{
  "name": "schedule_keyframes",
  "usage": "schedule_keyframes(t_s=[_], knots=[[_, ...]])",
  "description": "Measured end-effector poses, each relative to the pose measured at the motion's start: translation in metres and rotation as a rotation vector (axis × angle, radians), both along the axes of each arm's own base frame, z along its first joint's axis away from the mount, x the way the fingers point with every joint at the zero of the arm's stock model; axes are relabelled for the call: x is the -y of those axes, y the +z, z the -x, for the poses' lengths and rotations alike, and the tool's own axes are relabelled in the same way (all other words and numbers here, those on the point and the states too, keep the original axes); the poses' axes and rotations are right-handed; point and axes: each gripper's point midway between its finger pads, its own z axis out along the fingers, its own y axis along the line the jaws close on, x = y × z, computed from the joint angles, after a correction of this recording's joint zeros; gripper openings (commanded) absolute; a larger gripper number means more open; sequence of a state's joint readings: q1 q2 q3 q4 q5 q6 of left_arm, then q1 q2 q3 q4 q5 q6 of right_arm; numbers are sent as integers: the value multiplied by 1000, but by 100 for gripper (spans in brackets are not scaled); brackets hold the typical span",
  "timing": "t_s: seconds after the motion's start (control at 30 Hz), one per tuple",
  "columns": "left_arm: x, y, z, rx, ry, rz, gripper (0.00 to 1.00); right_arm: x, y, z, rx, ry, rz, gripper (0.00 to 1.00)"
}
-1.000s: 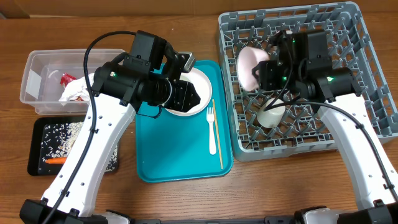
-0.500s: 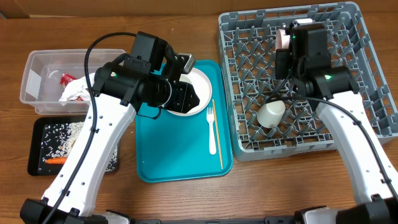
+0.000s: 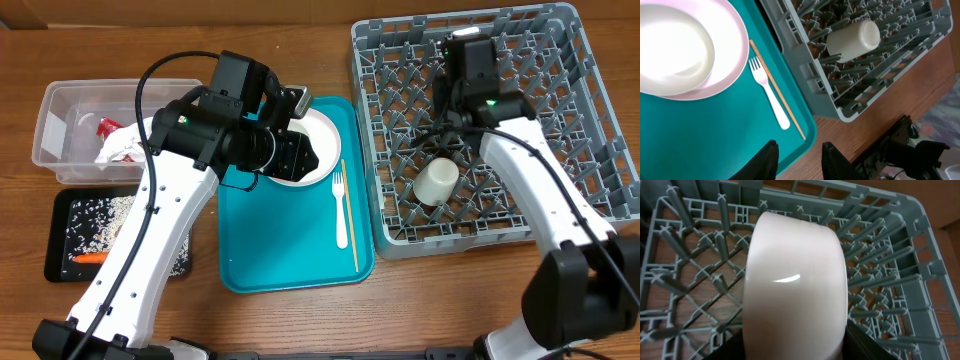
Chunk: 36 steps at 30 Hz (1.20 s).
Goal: Sort waste into correct bins and load items into the dishwasher
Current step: 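Open the left gripper and carry the pink bowl into the rack, then set the pink bowl upright at the rack's back and lower left gripper to white bowl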
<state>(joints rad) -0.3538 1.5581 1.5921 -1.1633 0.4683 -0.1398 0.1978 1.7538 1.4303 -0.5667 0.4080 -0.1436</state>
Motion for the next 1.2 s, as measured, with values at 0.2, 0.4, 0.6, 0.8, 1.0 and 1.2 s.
schedule_keyframes(t_s=[0.2, 0.4, 0.6, 0.8, 1.0, 1.2], knots=[[-1, 0, 0, 2, 2, -5, 31, -2, -3, -16, 39, 14, 20, 38], [-1, -1, -1, 3, 4, -8, 31, -3, -8, -21, 42, 21, 26, 38], [-2, -1, 0, -1, 4, -10, 31, -3, -14, -25, 37, 32, 37, 38], [-2, -2, 1, -5, 4, -11, 31, -5, -30, -29, 14, 41, 44, 38], [-3, -2, 1, -5, 8, -19, 31, -7, -33, -30, 12, 48, 40, 61], [-4, -3, 0, -4, 9, -22, 31, -12, -34, -31, 7, 69, 22, 65]])
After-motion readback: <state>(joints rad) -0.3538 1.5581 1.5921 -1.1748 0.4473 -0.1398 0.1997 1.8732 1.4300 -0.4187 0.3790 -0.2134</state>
